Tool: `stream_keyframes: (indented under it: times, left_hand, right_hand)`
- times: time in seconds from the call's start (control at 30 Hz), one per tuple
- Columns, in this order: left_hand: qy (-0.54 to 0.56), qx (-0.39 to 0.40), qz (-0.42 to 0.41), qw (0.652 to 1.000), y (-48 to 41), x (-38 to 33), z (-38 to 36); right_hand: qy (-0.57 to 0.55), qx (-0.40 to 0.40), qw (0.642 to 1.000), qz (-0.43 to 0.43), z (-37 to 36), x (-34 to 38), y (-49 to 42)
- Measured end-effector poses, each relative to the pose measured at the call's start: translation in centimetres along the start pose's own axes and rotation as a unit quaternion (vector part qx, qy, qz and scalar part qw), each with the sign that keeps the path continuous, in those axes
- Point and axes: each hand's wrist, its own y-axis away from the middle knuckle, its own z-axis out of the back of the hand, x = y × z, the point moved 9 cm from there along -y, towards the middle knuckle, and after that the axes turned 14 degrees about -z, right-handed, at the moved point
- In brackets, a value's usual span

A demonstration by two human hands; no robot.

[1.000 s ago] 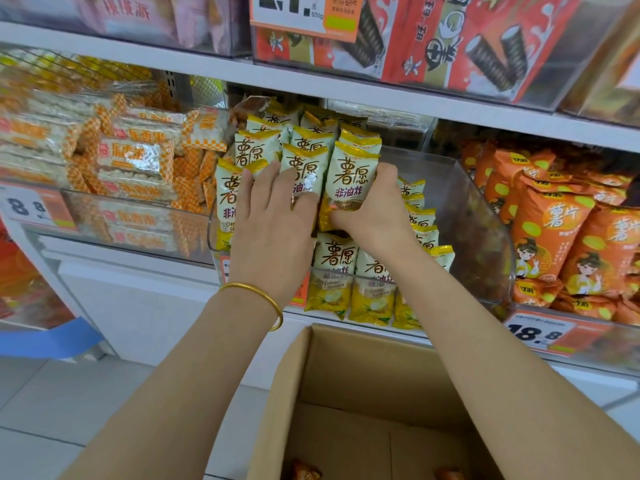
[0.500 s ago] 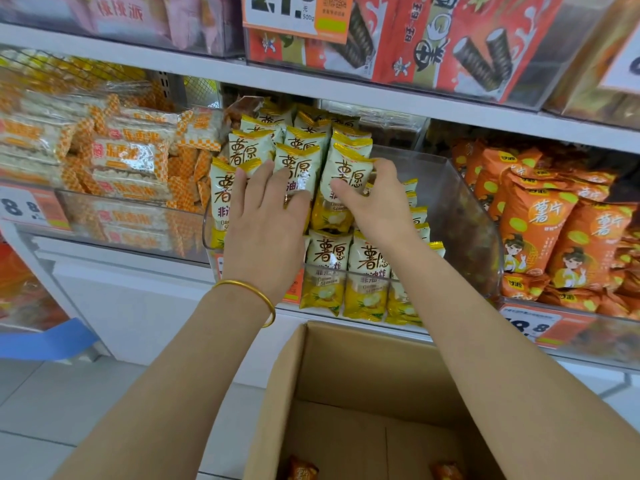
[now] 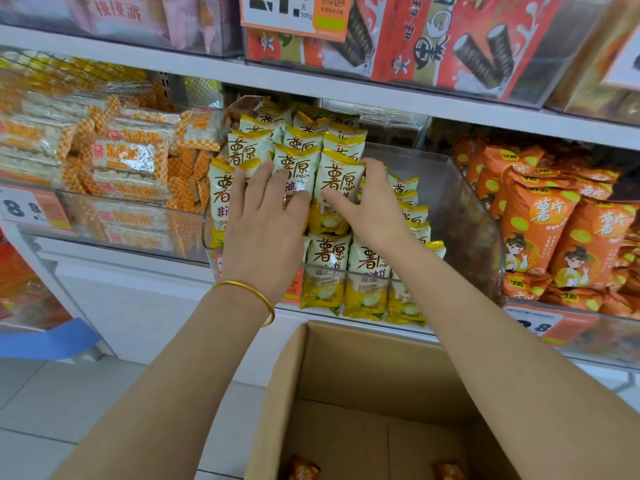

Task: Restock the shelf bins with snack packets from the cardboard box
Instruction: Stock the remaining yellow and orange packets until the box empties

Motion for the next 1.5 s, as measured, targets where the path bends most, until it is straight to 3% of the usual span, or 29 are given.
stream_keyframes:
  times: [0.47, 0.67, 0.8, 0.93, 1.03, 1.13, 1.23, 1.3, 1.5]
  left_hand:
    - [0.006, -0.020, -0.013, 1.000, 0.2, -0.2, 0.7]
    - [0.002, -0.052, -0.078, 0.996, 1.9, -4.1, 3.1]
    - [0.077, 0.020, -0.136, 0.987, 5.0, -9.5, 2.7]
    - [0.156, 0.152, -0.247, 0.944, 10.9, -18.0, -1.3]
    - [0.167, 0.218, -0.333, 0.902, 15.3, -23.4, -4.2]
    - [0.176, 0.275, -0.367, 0.871, 18.2, -25.6, -6.2]
    - [0.169, 0.314, -0.367, 0.859, 19.7, -25.7, -7.3]
    - [0.171, 0.327, -0.359, 0.857, 20.0, -25.5, -7.8]
    - [0.155, 0.384, -0.337, 0.846, 21.3, -24.4, -9.8]
  right_hand:
    - [-0.007, -0.025, 0.999, -0.020, 1.2, -0.5, 0.2]
    - [-0.009, -0.085, 0.995, 0.053, 5.1, 0.3, 6.3]
    - [-0.020, -0.074, 0.994, 0.073, 9.1, -4.1, 14.6]
    - [0.066, 0.008, 0.995, -0.080, 10.3, -16.5, 19.9]
    - [0.226, 0.110, 0.955, -0.156, 7.3, -25.4, 22.2]
    - [0.217, 0.216, 0.916, -0.259, 3.6, -33.0, 25.6]
    - [0.283, 0.331, 0.846, -0.307, -0.1, -39.7, 30.3]
    - [0.318, 0.361, 0.813, -0.328, -1.8, -42.9, 32.3]
    - [0.365, 0.401, 0.771, -0.333, -5.4, -47.7, 33.2]
